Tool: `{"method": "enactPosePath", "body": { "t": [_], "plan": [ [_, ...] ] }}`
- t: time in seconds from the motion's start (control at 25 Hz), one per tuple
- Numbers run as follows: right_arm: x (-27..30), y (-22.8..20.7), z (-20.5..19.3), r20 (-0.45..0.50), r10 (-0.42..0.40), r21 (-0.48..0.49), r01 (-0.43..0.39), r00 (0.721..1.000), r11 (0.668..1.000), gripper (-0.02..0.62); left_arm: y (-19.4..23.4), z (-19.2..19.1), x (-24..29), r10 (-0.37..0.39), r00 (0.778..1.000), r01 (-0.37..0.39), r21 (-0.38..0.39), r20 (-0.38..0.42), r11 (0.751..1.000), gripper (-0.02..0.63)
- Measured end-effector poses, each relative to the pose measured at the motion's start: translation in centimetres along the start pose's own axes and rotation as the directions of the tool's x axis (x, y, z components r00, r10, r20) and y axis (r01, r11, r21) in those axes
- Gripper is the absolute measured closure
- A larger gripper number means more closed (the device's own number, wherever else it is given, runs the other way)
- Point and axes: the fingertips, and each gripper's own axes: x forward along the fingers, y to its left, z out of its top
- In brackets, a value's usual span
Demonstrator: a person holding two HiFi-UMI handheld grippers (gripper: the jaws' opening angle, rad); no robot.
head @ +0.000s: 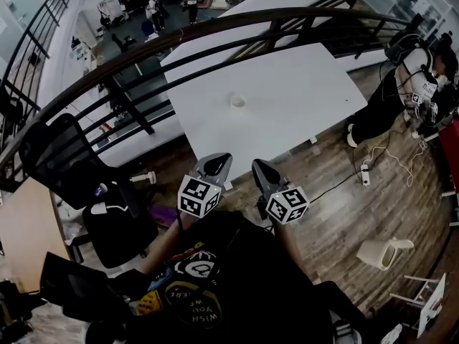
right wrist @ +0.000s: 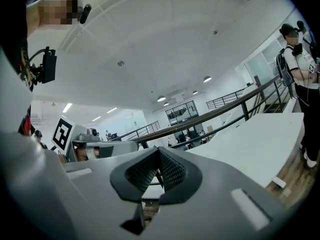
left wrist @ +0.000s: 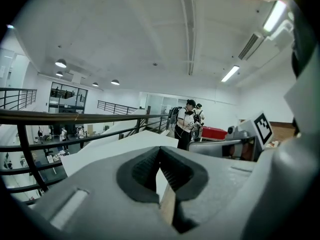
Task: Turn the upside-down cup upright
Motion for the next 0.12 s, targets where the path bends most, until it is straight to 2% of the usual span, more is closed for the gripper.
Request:
{"method": "enactPosePath", "body": {
  "t": [0.12],
  "plan": [
    [0.44, 1.14, -1.04, -0.018, -0.003, 0.002, 0.003, 1.000, 1.000, 0.599, 0.68, -1.34, -1.23, -0.005, 1.000, 0.005, -0.007, -0.022, 1.000, 0.601]
  ]
}}
